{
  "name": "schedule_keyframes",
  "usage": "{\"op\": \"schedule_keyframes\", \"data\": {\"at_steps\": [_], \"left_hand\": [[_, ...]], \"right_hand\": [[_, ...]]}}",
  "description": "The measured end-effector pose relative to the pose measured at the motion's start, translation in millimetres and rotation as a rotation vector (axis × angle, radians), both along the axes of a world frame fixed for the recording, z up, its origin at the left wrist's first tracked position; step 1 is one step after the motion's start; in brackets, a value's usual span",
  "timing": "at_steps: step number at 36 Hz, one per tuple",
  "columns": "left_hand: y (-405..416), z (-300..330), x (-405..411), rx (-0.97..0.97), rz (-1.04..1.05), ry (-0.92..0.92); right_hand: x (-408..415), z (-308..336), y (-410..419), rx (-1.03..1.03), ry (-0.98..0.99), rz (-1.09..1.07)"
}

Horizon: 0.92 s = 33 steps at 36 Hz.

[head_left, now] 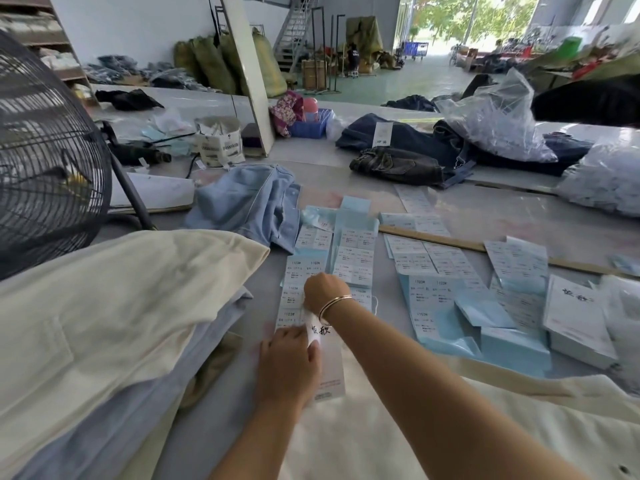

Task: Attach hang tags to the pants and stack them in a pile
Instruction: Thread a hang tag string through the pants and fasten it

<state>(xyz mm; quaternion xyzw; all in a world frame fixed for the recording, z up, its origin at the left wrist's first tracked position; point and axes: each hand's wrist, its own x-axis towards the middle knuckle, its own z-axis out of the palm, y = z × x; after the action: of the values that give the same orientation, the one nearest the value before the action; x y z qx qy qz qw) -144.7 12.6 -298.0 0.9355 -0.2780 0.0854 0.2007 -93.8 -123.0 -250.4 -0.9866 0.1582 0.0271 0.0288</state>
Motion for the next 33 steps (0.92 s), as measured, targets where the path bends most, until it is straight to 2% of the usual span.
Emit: {"op": "schedule_keyframes", "data": {"at_steps": [4, 7, 15, 21, 29, 33], "left_hand": [[0.0, 5.1, -1.4, 0.027, -0.005, 0.038], [-0.4, 5.8, -4.0, 0.009, -0.003, -0.011], [0.0, 7.3, -4.4, 0.015, -0.027, -0.017], [0.2, 3.6, -1.0, 0.025, -0.007, 0.015], [0.0, 3.4, -0.8, -0.002, -0.02, -0.008], [-0.4, 6.1, -2.0, 0.02, -0.01, 0.006]], "right_hand": [[-1.2, 3.6, -7.9, 0.023, 0.036, -0.003], [-0.3, 1.0, -3.8, 0.004, 0.028, 0.003], [-3.6, -3.6, 3.5, -0.124, -0.019, 0.046], [-4.1, 1.0, -6.1, -0.036, 0.003, 0.018], [-2.3, 1.9, 4.4, -0.091, -0.014, 0.049], [-4.8, 4.0, -0.1, -0.035, -0.032, 0.005]]}}
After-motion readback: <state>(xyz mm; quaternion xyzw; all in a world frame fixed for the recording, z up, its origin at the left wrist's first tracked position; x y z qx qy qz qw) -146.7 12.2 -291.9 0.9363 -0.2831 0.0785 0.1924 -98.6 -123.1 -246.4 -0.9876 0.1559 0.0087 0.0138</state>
